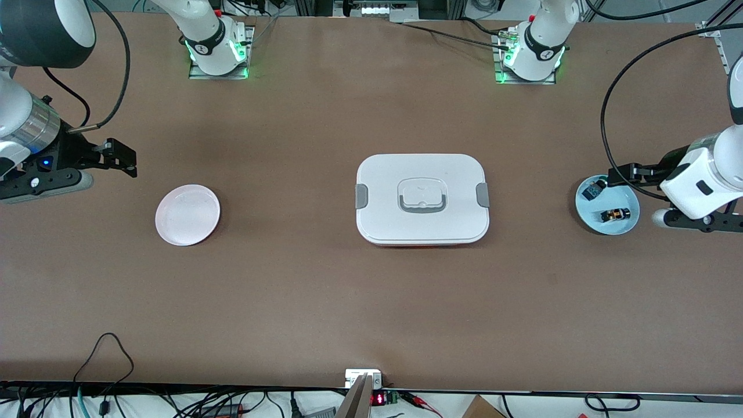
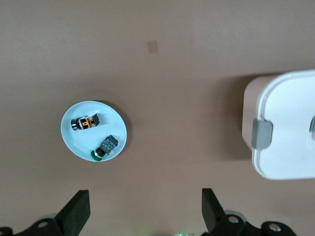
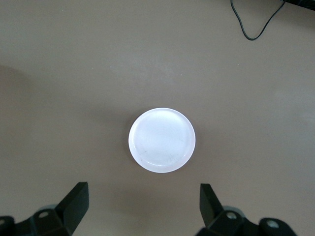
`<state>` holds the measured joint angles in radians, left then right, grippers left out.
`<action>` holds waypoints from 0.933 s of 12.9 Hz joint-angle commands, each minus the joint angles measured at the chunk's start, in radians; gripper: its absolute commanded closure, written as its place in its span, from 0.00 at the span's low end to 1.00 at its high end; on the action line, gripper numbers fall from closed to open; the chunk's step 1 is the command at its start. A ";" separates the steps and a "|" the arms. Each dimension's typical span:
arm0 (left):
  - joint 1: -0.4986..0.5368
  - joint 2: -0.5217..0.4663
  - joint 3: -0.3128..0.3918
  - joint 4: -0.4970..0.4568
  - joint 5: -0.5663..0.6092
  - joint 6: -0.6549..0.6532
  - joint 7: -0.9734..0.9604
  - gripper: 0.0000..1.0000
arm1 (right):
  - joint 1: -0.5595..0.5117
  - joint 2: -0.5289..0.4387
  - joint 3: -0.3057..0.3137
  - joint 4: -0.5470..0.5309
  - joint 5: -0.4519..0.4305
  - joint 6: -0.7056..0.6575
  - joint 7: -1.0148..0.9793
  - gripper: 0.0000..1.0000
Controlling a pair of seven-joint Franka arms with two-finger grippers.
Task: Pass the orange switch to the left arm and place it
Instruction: 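Open the left gripper and raise it off the blue plate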
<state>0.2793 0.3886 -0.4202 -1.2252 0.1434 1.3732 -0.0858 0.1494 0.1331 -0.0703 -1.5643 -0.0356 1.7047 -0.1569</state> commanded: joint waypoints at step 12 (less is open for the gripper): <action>-0.339 -0.462 0.380 -0.576 -0.110 0.432 -0.046 0.00 | -0.005 -0.006 0.001 0.007 0.000 0.004 0.004 0.00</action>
<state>-0.0211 -0.0309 -0.0754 -1.7389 0.0432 1.7756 -0.1153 0.1475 0.1330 -0.0709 -1.5638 -0.0356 1.7099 -0.1569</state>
